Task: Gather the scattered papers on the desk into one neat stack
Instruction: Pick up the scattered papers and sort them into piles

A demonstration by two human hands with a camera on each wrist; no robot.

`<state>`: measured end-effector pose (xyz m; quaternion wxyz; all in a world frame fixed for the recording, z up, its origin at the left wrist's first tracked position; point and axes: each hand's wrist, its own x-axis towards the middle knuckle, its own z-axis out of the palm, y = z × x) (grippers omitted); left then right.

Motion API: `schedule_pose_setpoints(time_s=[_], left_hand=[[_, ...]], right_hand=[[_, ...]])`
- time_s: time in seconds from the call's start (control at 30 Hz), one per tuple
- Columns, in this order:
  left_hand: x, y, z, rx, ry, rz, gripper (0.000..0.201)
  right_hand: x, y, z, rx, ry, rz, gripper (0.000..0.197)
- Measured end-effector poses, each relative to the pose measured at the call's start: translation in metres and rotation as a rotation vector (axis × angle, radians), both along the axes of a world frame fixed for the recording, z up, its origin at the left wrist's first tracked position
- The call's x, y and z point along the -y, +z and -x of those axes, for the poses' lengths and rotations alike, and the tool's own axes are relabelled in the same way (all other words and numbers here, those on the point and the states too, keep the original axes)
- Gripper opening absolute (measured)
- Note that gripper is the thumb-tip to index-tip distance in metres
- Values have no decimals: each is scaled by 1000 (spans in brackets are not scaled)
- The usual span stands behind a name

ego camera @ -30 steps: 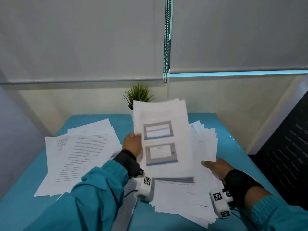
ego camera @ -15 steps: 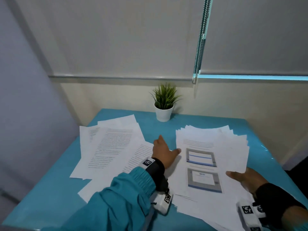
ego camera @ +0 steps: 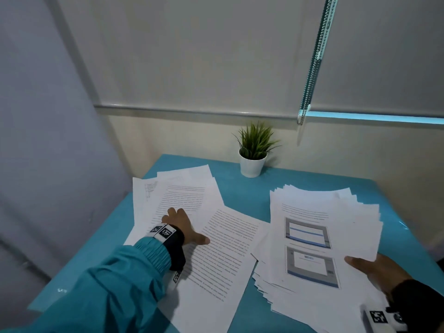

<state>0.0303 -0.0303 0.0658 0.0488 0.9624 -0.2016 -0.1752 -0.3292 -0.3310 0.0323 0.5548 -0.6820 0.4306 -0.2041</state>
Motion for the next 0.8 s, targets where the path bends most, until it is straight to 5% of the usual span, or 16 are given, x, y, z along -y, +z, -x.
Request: schedule_pose_setpoints(time_s=[0.07, 0.23, 0.33, 0.43, 0.5, 0.63, 0.7, 0.8], left_hand=[[-2, -1, -1, -67, -12, 91, 117], [-5, 7, -1, -170, -138, 297, 31], [-7, 21, -10, -141, -88, 429, 33], [-14, 31, -30, -84, 27, 545, 24], [-19, 28, -42, -3, 72, 461, 29], [-34, 14, -57, 111, 157, 158, 43], [-40, 6, -63, 97, 165, 85, 41], [-44, -3, -69, 90, 188, 27, 40]], right_hand=[[2, -2, 1, 1, -10, 35, 96], [-5, 7, 0, -3, 12, 42, 63], [0, 6, 0, -52, -21, 62, 38], [2, 3, -2, -77, -33, 62, 39], [-3, 8, -2, -84, -34, 47, 41], [-7, 7, -4, -65, -53, 40, 103], [-3, 2, -3, -64, -64, 66, 117], [-16, 15, -6, -67, -50, 48, 70]])
